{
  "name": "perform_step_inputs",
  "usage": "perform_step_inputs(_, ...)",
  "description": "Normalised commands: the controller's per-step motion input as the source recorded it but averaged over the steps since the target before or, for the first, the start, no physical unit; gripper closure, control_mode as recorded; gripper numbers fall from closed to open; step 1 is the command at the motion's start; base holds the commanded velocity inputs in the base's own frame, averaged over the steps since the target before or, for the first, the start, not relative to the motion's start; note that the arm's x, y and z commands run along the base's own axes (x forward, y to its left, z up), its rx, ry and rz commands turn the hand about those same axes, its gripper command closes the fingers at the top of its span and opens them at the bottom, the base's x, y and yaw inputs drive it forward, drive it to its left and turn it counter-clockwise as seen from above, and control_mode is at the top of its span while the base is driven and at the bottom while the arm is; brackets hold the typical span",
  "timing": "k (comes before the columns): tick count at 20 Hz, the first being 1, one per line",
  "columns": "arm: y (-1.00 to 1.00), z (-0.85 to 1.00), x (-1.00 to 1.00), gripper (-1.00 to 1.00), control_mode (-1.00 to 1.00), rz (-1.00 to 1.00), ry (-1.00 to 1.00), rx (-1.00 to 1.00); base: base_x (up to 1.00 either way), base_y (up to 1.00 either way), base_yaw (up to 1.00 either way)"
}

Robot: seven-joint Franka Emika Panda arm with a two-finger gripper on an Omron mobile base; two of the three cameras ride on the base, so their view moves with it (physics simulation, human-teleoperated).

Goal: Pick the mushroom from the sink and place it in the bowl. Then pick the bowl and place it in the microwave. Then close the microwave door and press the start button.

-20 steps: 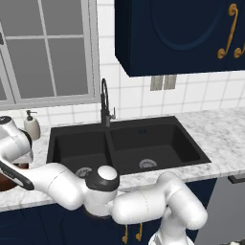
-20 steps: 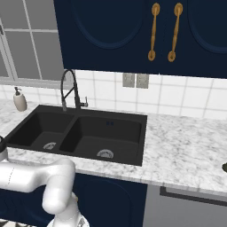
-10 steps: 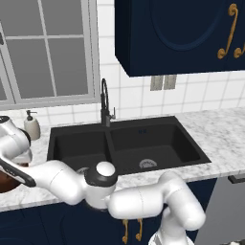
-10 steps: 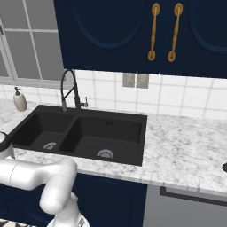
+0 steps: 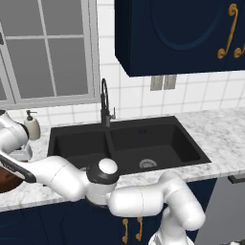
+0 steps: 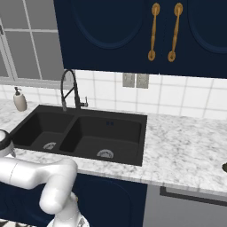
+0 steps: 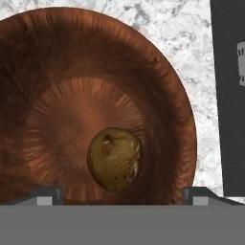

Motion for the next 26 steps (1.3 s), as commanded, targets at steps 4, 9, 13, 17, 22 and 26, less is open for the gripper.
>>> perform_step_inputs(4, -0.44, 0.0, -0.37, -1.0, -1.0, -0.06, 0.0, 0.13, 0.0, 0.0, 0.0)
perform_step_inputs(9, -0.39, -0.06, -0.19, -1.0, -1.0, -0.07, 0.0, 0.11, 0.0, 0.0, 0.0)
perform_step_inputs(13, -0.4, -0.17, -0.24, -1.0, -1.0, -0.08, 0.0, 0.1, 0.0, 0.0, 0.0)
perform_step_inputs(17, -0.38, -0.02, -0.17, -1.0, -1.0, -0.07, 0.0, 0.08, 0.0, 0.0, 0.0)
perform_step_inputs(22, -0.22, -0.05, -0.01, -1.0, -1.0, -0.03, 0.0, 0.03, 0.0, 0.0, 0.0)
perform_step_inputs(26, 0.18, -0.21, 0.38, -1.0, -1.0, -0.08, 0.02, 0.02, 0.0, 0.0, 0.0)
